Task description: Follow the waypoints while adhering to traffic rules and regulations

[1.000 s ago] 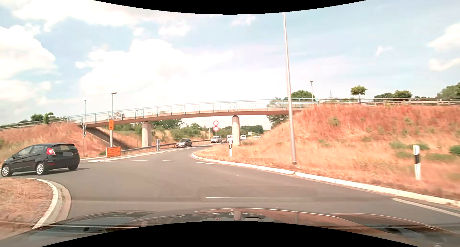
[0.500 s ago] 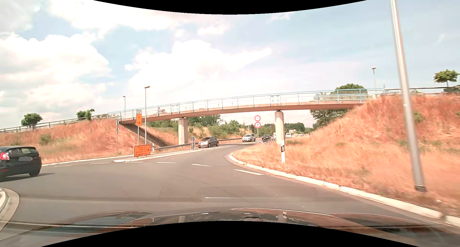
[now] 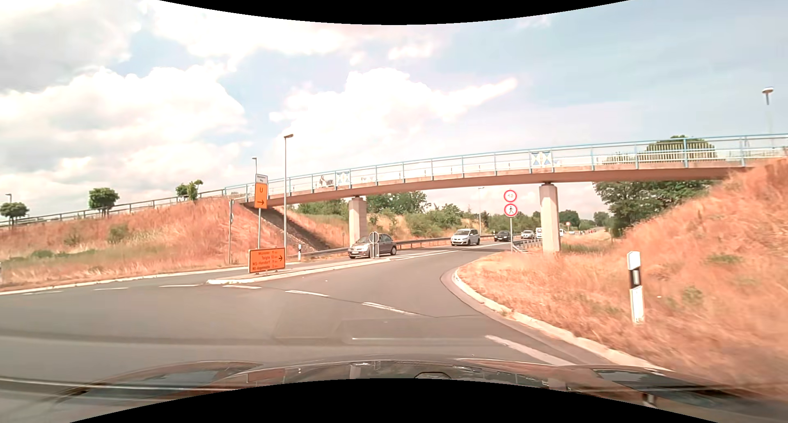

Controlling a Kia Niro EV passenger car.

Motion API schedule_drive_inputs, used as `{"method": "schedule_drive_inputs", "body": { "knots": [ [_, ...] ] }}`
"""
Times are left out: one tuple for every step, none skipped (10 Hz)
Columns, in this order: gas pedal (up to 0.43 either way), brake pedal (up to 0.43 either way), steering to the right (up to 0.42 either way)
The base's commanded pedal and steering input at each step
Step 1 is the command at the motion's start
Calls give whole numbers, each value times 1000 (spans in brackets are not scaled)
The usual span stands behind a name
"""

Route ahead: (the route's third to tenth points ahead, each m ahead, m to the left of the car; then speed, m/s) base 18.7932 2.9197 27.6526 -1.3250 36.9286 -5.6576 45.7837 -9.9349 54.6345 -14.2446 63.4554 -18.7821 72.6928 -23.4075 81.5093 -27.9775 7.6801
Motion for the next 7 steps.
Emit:
{"method": "schedule_drive_inputs", "body": {
  "knots": [
    [177,0,-60],
    [177,0,-45],
    [177,0,-34],
    [189,0,-17],
    [189,0,-6],
    [209,0,3],
    [220,0,13]
  ]
}}
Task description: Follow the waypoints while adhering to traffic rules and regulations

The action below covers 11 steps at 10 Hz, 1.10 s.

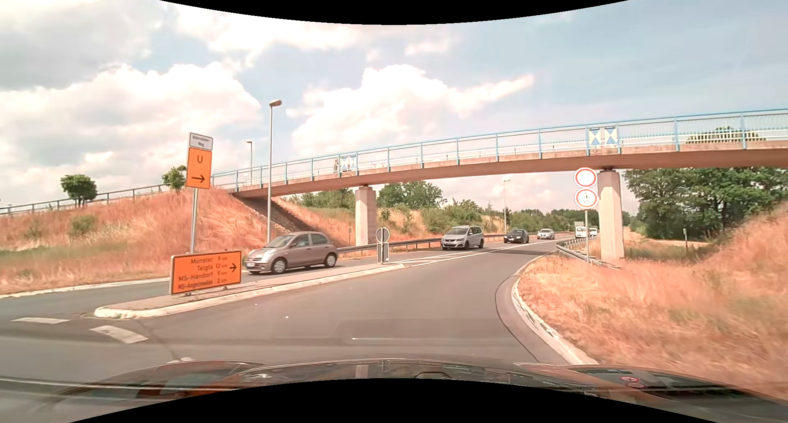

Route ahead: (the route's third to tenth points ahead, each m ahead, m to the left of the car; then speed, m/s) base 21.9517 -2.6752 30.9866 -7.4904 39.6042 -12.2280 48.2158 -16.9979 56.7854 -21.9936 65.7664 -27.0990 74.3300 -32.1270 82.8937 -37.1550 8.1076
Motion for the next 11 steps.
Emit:
{"method": "schedule_drive_inputs", "body": {
  "knots": [
    [220,0,22],
    [228,0,39],
    [228,0,67],
    [228,0,101],
    [228,0,119],
    [228,0,136],
    [228,0,136],
    [240,0,134],
    [248,0,134],
    [248,0,133],
    [260,0,130]
  ]
}}
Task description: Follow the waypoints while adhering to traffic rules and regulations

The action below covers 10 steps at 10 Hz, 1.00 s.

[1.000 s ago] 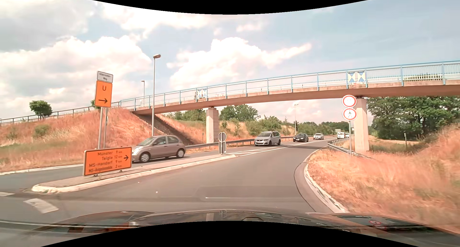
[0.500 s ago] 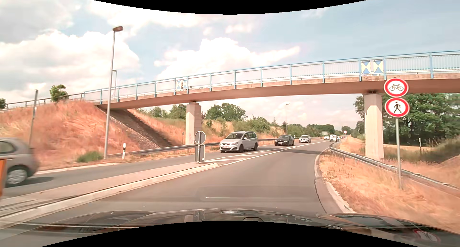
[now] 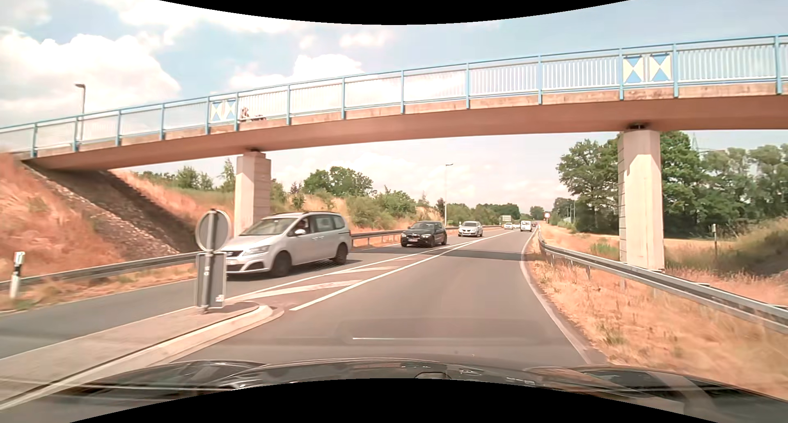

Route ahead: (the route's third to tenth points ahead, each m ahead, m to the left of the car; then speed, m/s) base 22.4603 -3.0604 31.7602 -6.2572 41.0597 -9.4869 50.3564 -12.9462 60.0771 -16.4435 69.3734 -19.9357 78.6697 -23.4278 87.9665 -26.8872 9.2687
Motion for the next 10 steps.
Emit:
{"method": "schedule_drive_inputs", "body": {
  "knots": [
    [260,0,129],
    [260,0,123],
    [268,0,112],
    [268,0,104],
    [268,0,100],
    [268,0,100],
    [268,0,95],
    [268,0,89],
    [268,0,73],
    [268,0,54]
  ]
}}
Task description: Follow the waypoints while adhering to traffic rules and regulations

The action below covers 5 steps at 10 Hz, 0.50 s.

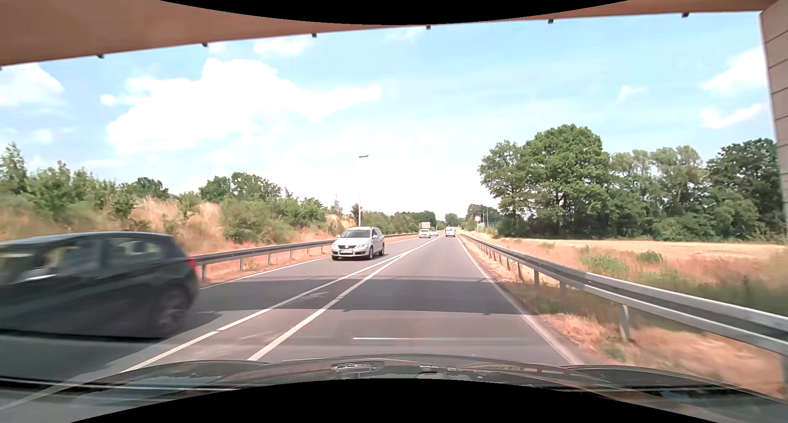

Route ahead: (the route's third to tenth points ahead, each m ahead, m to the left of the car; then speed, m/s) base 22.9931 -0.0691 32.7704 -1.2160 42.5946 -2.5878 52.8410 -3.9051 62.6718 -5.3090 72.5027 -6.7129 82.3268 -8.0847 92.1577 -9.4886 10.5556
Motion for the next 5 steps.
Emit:
{"method": "schedule_drive_inputs", "body": {
  "knots": [
    [280,0,47],
    [280,0,43],
    [280,0,43],
    [280,0,43],
    [280,0,41]
  ]
}}
